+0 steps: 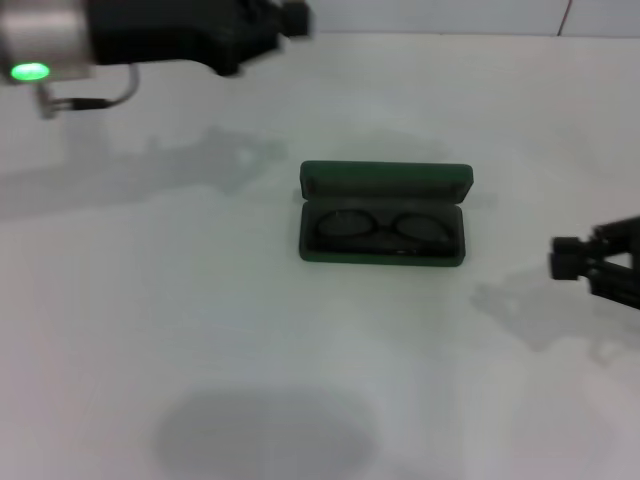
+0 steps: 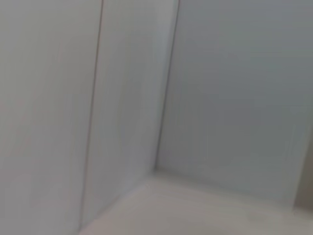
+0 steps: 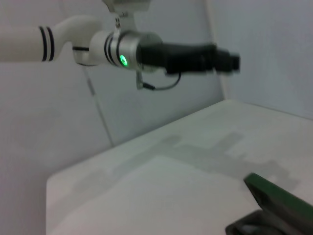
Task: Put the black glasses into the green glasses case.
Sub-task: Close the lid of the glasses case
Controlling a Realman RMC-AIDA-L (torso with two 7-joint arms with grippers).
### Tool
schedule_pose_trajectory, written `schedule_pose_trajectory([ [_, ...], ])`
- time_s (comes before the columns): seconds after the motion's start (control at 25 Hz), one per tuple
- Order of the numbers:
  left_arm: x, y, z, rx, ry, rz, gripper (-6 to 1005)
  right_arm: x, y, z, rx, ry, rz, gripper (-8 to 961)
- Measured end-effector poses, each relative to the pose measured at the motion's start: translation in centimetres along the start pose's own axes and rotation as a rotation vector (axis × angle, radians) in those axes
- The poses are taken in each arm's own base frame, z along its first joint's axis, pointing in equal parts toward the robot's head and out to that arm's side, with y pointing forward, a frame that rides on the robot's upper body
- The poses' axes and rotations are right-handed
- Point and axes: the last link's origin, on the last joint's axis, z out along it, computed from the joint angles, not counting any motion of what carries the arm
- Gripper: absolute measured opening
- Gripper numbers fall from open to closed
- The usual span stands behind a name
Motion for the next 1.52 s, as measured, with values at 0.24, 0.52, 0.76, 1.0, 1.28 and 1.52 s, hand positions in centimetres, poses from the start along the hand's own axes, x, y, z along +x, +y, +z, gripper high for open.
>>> schedule_pose_trajectory([
  [0.24, -1.1, -0.4, 6.5, 0.007, -0.286, 0.083, 213, 3.5, 0.1, -0.6, 0.023, -0.036, 0.115, 121],
  [0.52, -3.4, 0.9, 10.2, 0.018, -0.402, 0.116, 254, 4.8, 0.0, -0.1, 0.021, -0.064, 0.151, 121],
  [0.76, -4.5, 1.1, 10.5, 0.036, -0.422, 0.100, 259, 4.6, -0.6, 0.6, 0.022, -0.055, 0.147, 121],
  [1.0, -5.0, 1.3, 10.7, 0.037, -0.426, 0.087, 254, 4.8, -0.9, 1.0, 0.020, -0.062, 0.146, 122],
  [1.28, -5.8, 1.7, 10.8, 0.015, -0.447, 0.063, 248, 4.9, -1.0, 1.0, 0.030, -0.067, 0.143, 122],
  [1.52, -7.0, 2.6, 10.8, -0.025, -0.494, 0.061, 145, 5.1, -1.0, 1.1, 0.029, -0.070, 0.150, 122],
])
